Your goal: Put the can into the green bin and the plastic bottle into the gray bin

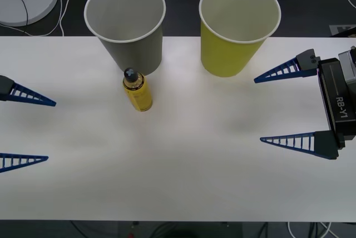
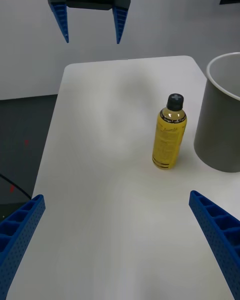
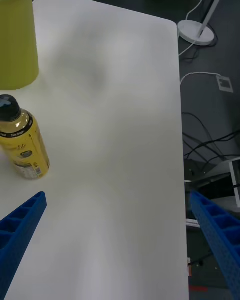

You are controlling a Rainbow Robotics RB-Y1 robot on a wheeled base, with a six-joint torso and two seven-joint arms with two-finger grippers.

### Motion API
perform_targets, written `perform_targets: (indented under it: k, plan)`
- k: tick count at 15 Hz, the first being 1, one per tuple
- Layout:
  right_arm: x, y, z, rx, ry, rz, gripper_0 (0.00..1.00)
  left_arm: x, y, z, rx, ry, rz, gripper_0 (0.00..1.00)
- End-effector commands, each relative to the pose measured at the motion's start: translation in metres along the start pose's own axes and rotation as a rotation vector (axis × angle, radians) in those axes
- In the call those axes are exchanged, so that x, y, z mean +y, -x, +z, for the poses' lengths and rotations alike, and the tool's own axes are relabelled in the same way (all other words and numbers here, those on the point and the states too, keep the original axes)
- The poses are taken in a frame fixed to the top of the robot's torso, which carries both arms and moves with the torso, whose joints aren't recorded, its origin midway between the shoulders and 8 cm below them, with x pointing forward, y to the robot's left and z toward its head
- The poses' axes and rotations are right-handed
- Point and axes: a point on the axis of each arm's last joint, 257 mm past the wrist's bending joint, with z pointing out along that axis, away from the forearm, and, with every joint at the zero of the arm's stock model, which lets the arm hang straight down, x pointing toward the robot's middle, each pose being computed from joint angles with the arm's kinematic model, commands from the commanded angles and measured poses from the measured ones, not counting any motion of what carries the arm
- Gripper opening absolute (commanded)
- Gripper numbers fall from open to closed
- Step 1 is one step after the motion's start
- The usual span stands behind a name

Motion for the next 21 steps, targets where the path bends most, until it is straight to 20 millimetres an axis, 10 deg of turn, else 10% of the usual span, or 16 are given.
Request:
perform_targets:
  k: [1,10,21]
  plan:
    - [0.0,0.0,0.0,0.0,0.0,0.0,1.0,0.012,-0.015,-0.007,-0.024,0.029,0.001,1.0]
    - [0.0,0.0,0.0,0.0,0.0,0.0,1.0,0.045,-0.062,-0.03,-0.029,0.136,-0.078,1.0]
    - [0.0,0.0,0.0,0.0,0.0,0.0,1.0,0.083,-0.099,0.005,-0.095,0.331,-0.084,1.0]
